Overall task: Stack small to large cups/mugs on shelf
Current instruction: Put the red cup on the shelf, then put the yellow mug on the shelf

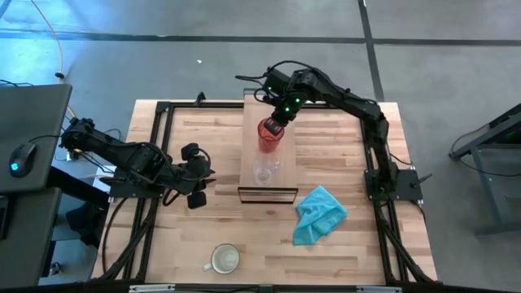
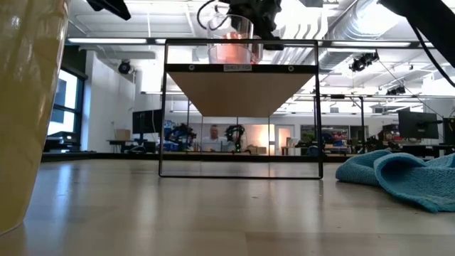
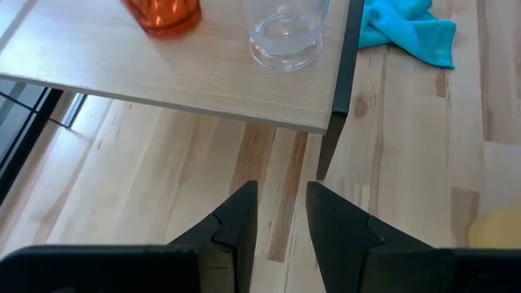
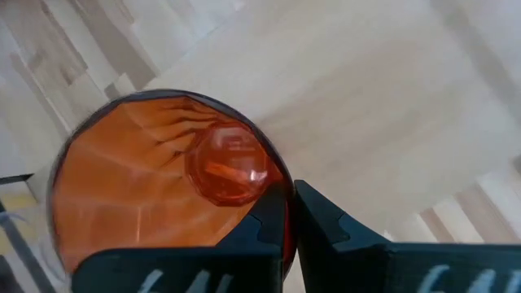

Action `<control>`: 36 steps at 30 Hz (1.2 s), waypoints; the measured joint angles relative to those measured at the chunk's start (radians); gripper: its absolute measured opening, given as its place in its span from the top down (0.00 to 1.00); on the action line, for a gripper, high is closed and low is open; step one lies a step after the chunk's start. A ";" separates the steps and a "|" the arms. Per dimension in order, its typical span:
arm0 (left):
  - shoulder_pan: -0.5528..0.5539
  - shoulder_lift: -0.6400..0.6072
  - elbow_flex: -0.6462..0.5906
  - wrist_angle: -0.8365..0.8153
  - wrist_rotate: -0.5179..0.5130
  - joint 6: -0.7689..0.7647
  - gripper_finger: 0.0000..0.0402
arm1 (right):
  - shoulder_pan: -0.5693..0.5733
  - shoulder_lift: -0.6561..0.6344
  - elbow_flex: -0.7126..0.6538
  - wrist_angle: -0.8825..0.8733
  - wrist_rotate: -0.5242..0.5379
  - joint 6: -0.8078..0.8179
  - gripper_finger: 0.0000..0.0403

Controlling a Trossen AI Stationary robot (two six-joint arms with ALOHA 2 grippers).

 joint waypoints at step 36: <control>0.000 0.000 0.000 -0.017 0.000 0.000 0.76 | -0.002 -0.012 -0.001 0.000 -0.050 -0.012 0.82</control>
